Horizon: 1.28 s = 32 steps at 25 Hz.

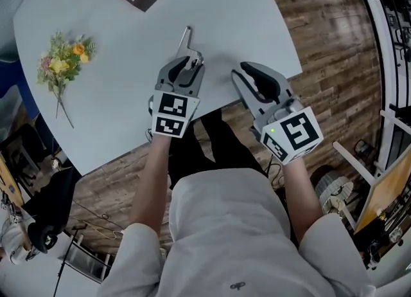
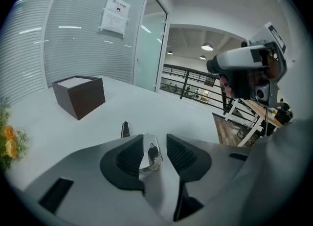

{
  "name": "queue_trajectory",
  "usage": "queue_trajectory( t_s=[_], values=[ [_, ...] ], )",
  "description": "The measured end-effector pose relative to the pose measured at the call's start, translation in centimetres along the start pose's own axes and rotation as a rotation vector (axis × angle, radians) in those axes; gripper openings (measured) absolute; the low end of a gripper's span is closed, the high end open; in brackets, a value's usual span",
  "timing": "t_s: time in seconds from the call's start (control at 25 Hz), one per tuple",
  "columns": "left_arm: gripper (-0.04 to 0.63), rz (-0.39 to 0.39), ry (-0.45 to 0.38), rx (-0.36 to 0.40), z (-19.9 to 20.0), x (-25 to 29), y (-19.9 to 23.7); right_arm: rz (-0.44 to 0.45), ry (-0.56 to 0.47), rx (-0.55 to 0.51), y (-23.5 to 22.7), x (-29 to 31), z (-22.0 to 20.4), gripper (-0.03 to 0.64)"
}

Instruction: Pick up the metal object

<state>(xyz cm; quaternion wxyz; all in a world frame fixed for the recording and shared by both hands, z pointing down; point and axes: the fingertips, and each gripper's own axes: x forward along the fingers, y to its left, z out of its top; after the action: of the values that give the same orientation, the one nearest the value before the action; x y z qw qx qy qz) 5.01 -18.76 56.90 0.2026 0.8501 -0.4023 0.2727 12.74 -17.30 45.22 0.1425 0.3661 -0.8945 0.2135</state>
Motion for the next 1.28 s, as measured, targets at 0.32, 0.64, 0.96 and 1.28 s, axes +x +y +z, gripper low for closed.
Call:
queue_trajectory(
  t_s=[0.32, 0.64, 0.96, 1.28],
  values=[
    [0.141, 0.013, 0.016, 0.025, -0.5, 1.1, 0.3, -0.005, 0.000, 0.019, -0.3, 0.2, -0.2, 0.094],
    [0.141, 0.039, 0.012, 0.038, -0.6, 1.2, 0.4, -0.007, -0.008, 0.048, -0.6, 0.0, -0.2, 0.092],
    [0.132, 0.077, 0.019, 0.068, -0.7, 1.1, 0.8, -0.004, -0.010, 0.059, -0.6, 0.1, -0.2, 0.086],
    [0.126, 0.095, 0.014, 0.075, -0.6, 1.1, 0.9, 0.003, -0.016, 0.067, -0.6, 0.1, 0.0, 0.083]
  ],
)
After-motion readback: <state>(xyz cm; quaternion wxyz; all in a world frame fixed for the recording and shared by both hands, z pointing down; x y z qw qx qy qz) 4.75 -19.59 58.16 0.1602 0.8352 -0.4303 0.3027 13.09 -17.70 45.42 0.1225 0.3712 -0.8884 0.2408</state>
